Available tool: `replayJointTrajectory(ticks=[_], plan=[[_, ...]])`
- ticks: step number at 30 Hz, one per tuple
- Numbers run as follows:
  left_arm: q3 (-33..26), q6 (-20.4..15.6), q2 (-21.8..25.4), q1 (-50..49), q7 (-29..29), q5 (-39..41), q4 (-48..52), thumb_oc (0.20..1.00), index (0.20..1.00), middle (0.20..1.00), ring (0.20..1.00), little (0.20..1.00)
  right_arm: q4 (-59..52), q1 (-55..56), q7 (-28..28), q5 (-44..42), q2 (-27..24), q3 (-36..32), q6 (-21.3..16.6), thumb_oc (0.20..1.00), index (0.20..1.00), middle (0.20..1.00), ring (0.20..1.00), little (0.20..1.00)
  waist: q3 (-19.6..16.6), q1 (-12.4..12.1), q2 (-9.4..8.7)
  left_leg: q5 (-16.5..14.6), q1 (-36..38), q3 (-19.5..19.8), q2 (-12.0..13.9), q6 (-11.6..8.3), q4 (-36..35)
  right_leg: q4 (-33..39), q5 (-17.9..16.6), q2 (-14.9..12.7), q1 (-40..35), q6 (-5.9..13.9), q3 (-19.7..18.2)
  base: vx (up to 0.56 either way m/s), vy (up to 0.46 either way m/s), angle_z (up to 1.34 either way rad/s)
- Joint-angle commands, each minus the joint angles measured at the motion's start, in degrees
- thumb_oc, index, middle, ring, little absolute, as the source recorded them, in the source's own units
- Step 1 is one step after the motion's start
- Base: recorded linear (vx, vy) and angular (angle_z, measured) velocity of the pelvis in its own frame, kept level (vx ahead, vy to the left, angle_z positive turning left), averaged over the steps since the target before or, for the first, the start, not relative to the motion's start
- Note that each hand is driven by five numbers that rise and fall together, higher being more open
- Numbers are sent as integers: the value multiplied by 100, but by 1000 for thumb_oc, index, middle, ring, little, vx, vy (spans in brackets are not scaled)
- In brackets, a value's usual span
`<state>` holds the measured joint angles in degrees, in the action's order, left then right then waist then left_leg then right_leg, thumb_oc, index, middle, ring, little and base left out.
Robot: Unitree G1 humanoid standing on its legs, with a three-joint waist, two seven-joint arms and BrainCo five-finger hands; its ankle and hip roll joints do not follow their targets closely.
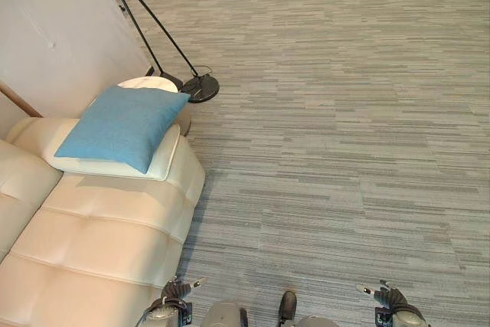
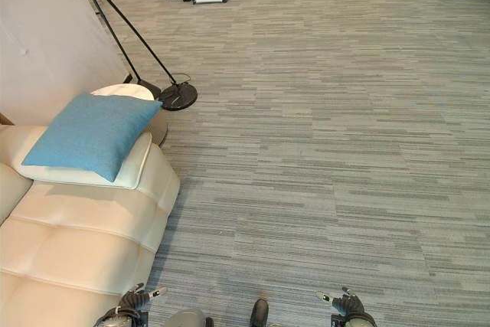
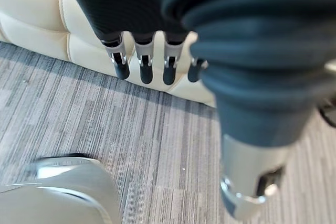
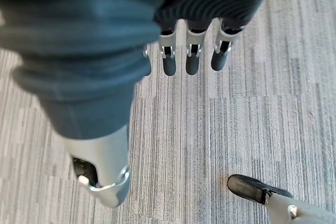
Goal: Pick up all the scattered cushions and arrange them neatly on the sofa.
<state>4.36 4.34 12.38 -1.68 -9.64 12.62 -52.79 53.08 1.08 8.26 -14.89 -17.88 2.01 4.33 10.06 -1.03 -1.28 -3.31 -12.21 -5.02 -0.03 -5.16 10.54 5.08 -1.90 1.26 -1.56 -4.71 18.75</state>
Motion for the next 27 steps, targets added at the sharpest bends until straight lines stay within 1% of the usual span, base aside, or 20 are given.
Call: replayJointTrajectory(ticks=[1,2,5,6,9,10,11,12,13,14,15,16,17,18,21,23,24,25,26,27], plan=[[87,-69,256,-19,-128,103,173,1000,1000,1000,1000,1000,-248,63,52,32,-342,-45,-46,1000,1000,1000,1000,1000,-8,-41,206,688,299,236,-220,301,-954,-65,636,-278,-444,770,-247,425,21,19],[75,-58,254,-53,-145,81,138,1000,1000,1000,1000,1000,-288,89,58,74,-352,-14,-55,1000,1000,1000,1000,1000,-44,-39,243,931,272,328,-227,218,-1554,-84,723,-220,-473,752,-219,370,42,30],[45,-42,267,-96,-147,16,50,1000,1000,1000,1000,1000,-298,43,57,155,-399,30,-39,1000,1000,1000,1000,1000,-74,-34,256,870,-87,221,-220,84,-1554,-78,808,-156,-677,733,-205,415,69,11],[-55,-23,256,-160,-144,6,-81,1000,1000,1000,1000,1000,-321,3,47,180,-382,40,-20,1000,1000,1000,1000,1000,-109,-105,209,983,-116,-83,-147,42,-1554,-90,945,-146,-1002,778,-281,591,112,1],[-141,-2,298,-301,-147,51,-63,1000,1000,1000,1000,1000,-433,80,0,252,-306,33,-5,1000,1000,1000,1000,1000,-279,-201,90,1205,87,-238,-112,228,-1554,-281,1190,-270,-1272,891,-275,705,179,-9],[-163,-9,278,-279,-157,73,-189,1000,1000,1000,1000,1000,-375,77,-16,262,-276,25,-21,1000,1000,1000,1000,1000,-350,-274,-47,1122,130,-275,-270,299,-1438,-643,1182,-490,-1302,996,-303,615,225,-18],[-152,7,293,-256,-152,53,-269,1000,1000,1000,1000,1000,-362,77,-27,263,-241,19,11,1000,1000,1000,1000,1000,-398,-238,-57,1046,191,-280,-256,426,-1434,-901,1145,-554,-1196,1015,-293,644,250,-6],[-138,23,293,-246,-167,27,-299,1000,1000,1000,1000,1000,-346,109,-29,231,-181,-1,4,1000,1000,1000,1000,1000,-429,-238,-168,821,277,-282,-362,499,-1285,-1437,880,-728,-1106,1137,-359,513,258,4],[-157,13,300,-251,-169,41,-262,1000,1000,1000,1000,1000,-320,129,-56,172,-129,-37,-21,1000,1000,1000,1000,1000,-393,-232,-240,595,354,-295,-463,638,-1164,-2302,299,-913,-831,1282,-413,400,205,1],[-158,14,300,-250,-169,41,-261,1000,1000,1000,1000,1000,-319,127,-56,172,-129,-37,-22,1000,1000,1000,1000,1000,-401,-232,-239,597,337,-299,-463,644,-1157,-2326,305,-917,-806,1284,-417,383,280,2],[-134,20,360,-220,-189,105,-126,1000,1000,1000,1000,1000,-316,101,-50,147,-95,-31,-25,1000,1000,1000,1000,1000,-229,-211,-270,349,563,-320,-547,832,-1109,-3541,-462,-1209,-195,1422,-483,371,257,4],[-116,29,369,-206,-183,134,-94,1000,1000,1000,1000,1000,-265,110,-55,118,-71,-46,-8,1000,1000,1000,1000,1000,-155,-181,-258,189,671,-311,-594,911,-1007,-3892,-741,-1345,-116,1423,-478,482,309,26],[-99,47,396,-167,-188,156,-56,1000,1000,1000,1000,1000,-257,110,-52,113,-48,-37,13,1000,1000,1000,1000,1000,-84,-162,-211,119,843,-252,-584,977,-1029,-4215,-661,-1386,150,1346,-525,343,174,49],[-93,35,408,-134,-196,183,-33,1000,1000,1000,1000,1000,-233,96,-38,101,-33,-29,9,1000,1000,1000,1000,1000,-27,-139,-152,147,949,-198,-565,1032,-1094,-4395,-534,-1271,483,1227,-661,295,127,82],[-101,-17,388,-34,-229,328,24,1000,1000,1000,1000,1000,-124,67,-37,25,-1,-12,4,1000,1000,1000,1000,1000,128,-120,45,38,1307,53,-477,1042,-1133,-3908,171,-982,1241,1002,-813,333,65,65],[-105,-17,383,12,-209,361,-40,1000,1000,1000,1000,1000,-23,48,-26,-1,5,-2,12,1000,1000,1000,1000,1000,192,-105,76,-47,1499,175,-452,1009,-1135,-3331,305,-773,1401,991,-895,330,-33,45],[-102,-28,362,37,-191,364,-81,1000,1000,1000,1000,1000,49,42,-31,-33,12,-3,11,1000,1000,1000,1000,1000,206,-107,87,-97,1582,236,-432,960,-1131,-2497,259,-593,1395,1028,-1001,432,-134,35],[-101,-47,347,75,-187,331,-112,1000,1000,1000,1000,1000,148,51,-14,-48,25,-24,4,1000,1000,1000,1000,1000,227,-62,67,-182,1760,399,-465,885,-1146,-1193,56,-331,1394,1141,-1330,570,-198,30],[-141,-47,371,138,-130,314,-142,1000,1000,1000,1000,1000,171,97,-23,-56,13,-74,39,1000,1000,1000,1000,1000,222,-29,-3,-286,1835,589,-503,787,-1105,-313,-194,-326,1256,1294,-1616,438,-162,25],[-141,-47,372,139,-130,314,-143,1000,1000,1000,1000,1000,171,96,-23,-56,14,-74,39,1000,1000,1000,1000,1000,219,-30,-8,-284,1828,587,-508,788,-1102,-288,-212,-329,1250,1295,-1619,400,-133,78]])
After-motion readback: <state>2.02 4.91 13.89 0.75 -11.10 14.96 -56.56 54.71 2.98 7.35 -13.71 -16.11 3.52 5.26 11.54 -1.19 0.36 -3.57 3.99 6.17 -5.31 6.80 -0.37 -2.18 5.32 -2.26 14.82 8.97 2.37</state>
